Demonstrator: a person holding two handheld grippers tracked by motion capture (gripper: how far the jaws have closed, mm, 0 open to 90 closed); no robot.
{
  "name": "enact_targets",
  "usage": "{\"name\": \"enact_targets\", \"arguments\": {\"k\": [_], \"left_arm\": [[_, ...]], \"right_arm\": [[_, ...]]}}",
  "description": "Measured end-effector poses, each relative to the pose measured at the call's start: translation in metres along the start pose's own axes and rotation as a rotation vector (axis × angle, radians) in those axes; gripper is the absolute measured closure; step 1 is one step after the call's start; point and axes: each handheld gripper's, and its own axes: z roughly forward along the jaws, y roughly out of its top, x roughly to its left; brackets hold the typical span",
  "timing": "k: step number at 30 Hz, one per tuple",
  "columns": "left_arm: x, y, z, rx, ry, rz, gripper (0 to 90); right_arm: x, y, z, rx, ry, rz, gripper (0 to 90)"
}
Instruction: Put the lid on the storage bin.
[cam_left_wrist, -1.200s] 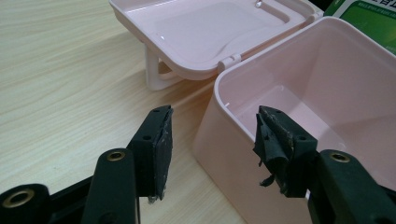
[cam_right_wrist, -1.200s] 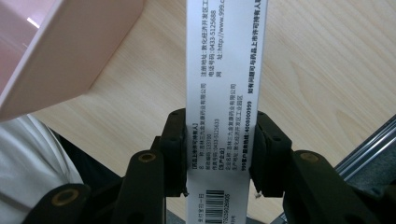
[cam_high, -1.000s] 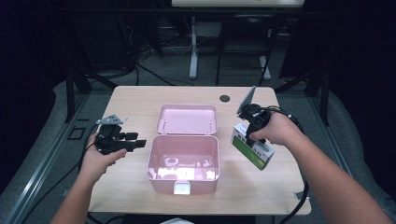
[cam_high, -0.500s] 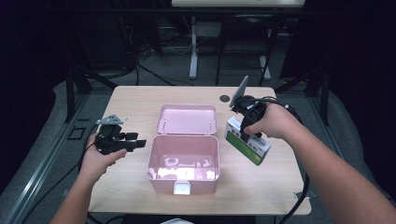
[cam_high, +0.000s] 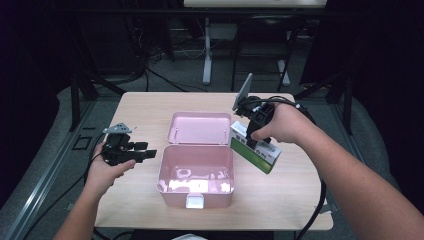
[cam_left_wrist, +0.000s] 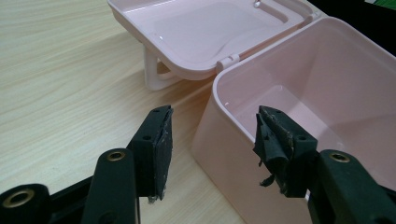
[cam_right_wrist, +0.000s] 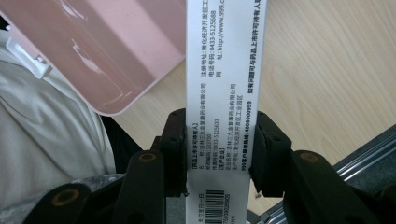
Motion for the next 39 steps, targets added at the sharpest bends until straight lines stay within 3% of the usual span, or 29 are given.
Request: {"name": "enact_targets", "arguments": {"k": [7,12,19,28,39], "left_arm": [[0.000,0.000,0.000,0.004,-0.004,-0.003,46.3],[0.000,0.000,0.000,0.002,-0.003,-0.007,46.3],[0.001,0.000,0.000,0.007,-0.006,-0.006,46.3],[0.001,0.000,0.000,0.008,-0.008,-0.003,46.3],[0.001,0.000,0.000,0.008,-0.007,-0.004,46.3]], "right_arm": [[0.013,0.010,-0.002,0.006,0.009,-0.087,61.8],[0.025,0.017,-0.001,0.007,-0.010,-0.208,61.9],[0.042,0.028,0.000,0.004,-0.024,-0.328,61.8],[0.062,0.039,0.003,0.002,-0.009,-0.405,61.8],[0.082,0.044,0.013,0.019,0.004,-0.466,61.8]]}}
